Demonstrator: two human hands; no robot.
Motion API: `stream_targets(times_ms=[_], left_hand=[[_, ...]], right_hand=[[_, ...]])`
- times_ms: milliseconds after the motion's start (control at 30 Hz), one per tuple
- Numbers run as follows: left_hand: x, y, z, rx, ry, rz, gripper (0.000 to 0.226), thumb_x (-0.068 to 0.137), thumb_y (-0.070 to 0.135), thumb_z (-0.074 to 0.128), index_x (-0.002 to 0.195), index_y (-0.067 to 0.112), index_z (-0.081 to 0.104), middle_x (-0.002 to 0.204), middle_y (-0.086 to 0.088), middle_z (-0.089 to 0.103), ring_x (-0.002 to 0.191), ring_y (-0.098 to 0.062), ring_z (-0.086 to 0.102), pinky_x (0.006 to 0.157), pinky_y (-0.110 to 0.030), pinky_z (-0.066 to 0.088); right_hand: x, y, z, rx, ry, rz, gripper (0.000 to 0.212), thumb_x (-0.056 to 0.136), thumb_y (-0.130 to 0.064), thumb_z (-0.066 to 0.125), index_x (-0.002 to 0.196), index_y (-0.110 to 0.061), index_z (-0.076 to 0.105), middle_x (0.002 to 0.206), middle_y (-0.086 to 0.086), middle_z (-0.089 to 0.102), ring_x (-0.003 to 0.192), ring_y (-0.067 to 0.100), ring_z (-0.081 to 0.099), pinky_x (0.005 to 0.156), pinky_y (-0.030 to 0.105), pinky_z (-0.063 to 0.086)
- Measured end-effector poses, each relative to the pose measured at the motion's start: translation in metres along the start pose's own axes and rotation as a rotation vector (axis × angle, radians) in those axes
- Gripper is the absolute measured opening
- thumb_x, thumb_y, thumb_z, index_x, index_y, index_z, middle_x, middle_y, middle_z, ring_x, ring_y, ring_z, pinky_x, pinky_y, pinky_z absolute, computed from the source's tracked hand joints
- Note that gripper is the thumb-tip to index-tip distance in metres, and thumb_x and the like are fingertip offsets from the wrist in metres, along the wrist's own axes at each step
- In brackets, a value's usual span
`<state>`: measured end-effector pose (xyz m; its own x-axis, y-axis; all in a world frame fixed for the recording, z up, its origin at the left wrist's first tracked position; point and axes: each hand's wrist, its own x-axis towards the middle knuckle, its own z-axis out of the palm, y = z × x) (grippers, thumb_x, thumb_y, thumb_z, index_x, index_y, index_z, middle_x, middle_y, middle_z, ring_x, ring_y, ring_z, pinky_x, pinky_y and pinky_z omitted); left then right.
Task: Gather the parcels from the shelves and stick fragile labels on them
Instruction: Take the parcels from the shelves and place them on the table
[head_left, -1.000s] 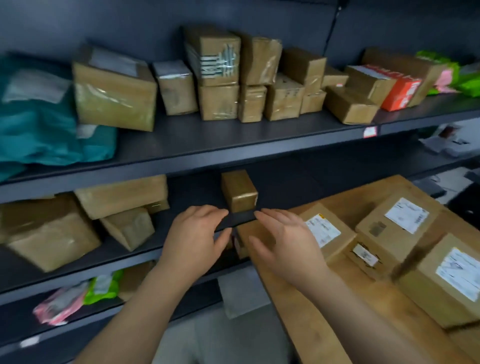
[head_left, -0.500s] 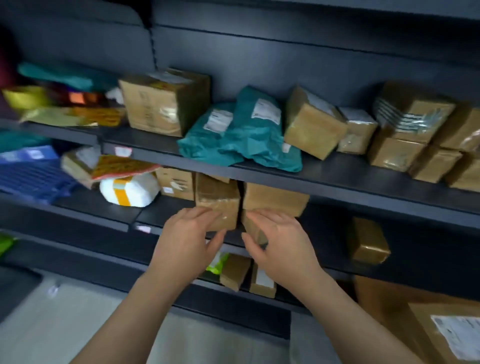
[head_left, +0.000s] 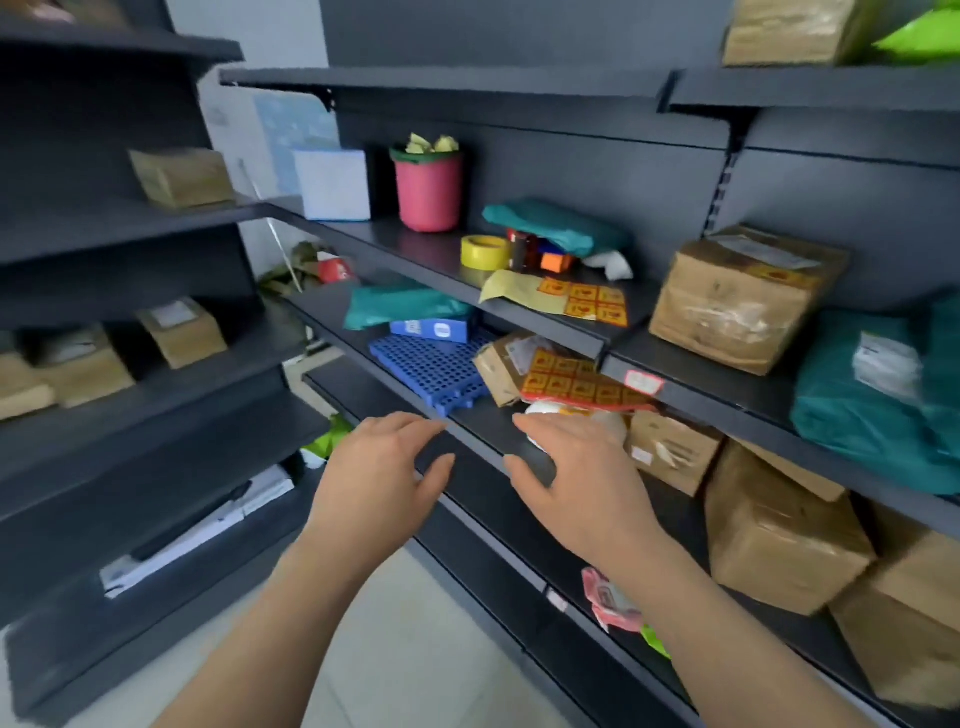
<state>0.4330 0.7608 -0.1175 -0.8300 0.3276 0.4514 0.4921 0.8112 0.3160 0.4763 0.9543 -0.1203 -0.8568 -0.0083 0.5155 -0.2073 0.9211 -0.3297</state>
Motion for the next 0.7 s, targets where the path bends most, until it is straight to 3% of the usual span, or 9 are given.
stream_targets(times_ms=[200, 467, 700], left_hand=[[0.014, -0.089, -0.028, 0.088, 0.063, -0.195, 0.034, 0.085, 0.032, 0.066, 0.116, 0.018, 0.067, 0.115, 0.0, 0.066, 0.102, -0.025, 0.06, 0.087, -0.035, 0.049], [0.058, -0.189, -0.041, 0.195, 0.143, -0.377, 0.039, 0.088, 0.04, 0.059, 0.124, 0.023, 0.061, 0.123, 0.006, 0.062, 0.11, -0.019, 0.055, 0.092, -0.032, 0.044], [0.128, -0.263, -0.048, 0.278, 0.242, -0.478, 0.038, 0.087, 0.038, 0.061, 0.122, 0.022, 0.062, 0.12, 0.002, 0.064, 0.108, -0.022, 0.057, 0.092, -0.036, 0.046]], right_hand=[[0.077, -0.05, 0.072, 0.142, -0.083, -0.157, 0.038, 0.087, -0.031, 0.063, 0.121, -0.014, 0.063, 0.117, 0.0, 0.067, 0.109, 0.018, 0.059, 0.097, 0.039, 0.044], [0.188, -0.095, 0.152, 0.213, -0.091, -0.339, 0.027, 0.082, -0.027, 0.066, 0.105, -0.013, 0.067, 0.093, 0.002, 0.071, 0.088, 0.024, 0.063, 0.081, 0.038, 0.048], [0.302, -0.115, 0.217, 0.252, -0.137, -0.473, 0.039, 0.088, -0.035, 0.059, 0.123, -0.019, 0.062, 0.115, -0.004, 0.067, 0.107, 0.016, 0.058, 0.097, 0.03, 0.038]])
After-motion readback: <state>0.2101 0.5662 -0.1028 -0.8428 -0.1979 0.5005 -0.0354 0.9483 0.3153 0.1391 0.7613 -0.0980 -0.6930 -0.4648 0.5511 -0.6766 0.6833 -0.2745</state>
